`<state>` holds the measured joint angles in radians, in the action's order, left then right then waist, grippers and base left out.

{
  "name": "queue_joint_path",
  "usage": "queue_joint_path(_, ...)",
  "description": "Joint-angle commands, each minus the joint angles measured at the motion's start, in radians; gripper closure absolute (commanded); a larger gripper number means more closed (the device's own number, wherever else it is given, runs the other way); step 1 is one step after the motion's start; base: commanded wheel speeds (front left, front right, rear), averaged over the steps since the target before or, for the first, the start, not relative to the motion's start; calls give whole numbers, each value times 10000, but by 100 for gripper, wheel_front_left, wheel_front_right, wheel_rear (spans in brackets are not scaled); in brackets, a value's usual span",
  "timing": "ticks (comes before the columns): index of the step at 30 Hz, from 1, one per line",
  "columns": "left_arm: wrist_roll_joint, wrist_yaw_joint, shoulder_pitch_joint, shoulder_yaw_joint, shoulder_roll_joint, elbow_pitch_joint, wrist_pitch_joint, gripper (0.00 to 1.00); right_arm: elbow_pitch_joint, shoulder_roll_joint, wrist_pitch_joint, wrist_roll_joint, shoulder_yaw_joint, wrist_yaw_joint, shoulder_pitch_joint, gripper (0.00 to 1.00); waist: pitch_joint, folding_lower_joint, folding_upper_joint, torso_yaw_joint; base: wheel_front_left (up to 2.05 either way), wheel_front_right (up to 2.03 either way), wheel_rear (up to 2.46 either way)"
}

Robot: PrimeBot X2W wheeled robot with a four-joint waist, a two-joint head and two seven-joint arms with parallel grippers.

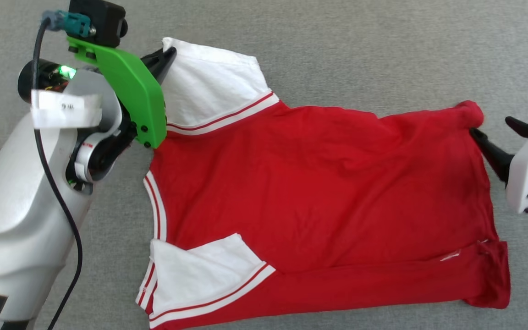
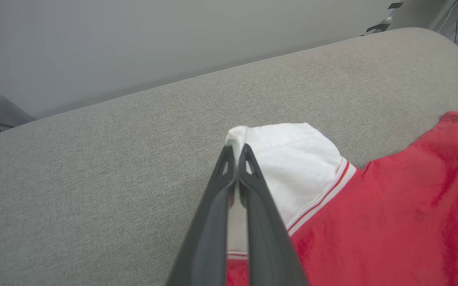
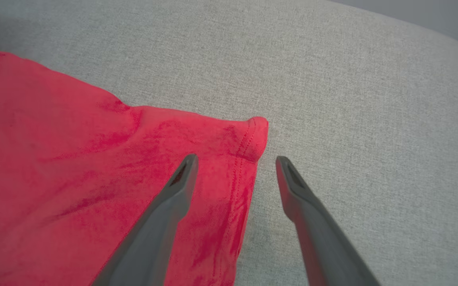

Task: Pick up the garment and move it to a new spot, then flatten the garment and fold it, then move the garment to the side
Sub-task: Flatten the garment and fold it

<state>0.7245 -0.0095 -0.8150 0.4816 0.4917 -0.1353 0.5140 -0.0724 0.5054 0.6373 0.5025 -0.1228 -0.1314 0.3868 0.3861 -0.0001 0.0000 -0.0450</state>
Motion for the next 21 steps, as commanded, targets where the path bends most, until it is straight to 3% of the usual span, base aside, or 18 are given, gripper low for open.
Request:
queue_joint_path(1, -76, 148, 299, -35, 106, 422, -67, 100, 209, 78, 457, 237, 42, 7, 434, 0, 234, 1, 0, 316, 0, 0, 0)
queue_joint_path(11, -234, 631, 1101, -117, 436, 2344, -209, 100, 1895, 69, 2860, 245, -72, 7, 2533, 0, 890, 1, 0, 740, 0, 0, 0)
queue_joint_path(21, -324, 547, 975, 22, 347, 2567, -375, 100, 2955, 71, 3218, 146, -838, 7, 2608, 0, 1214, 1, 0, 1038, 0, 0, 0)
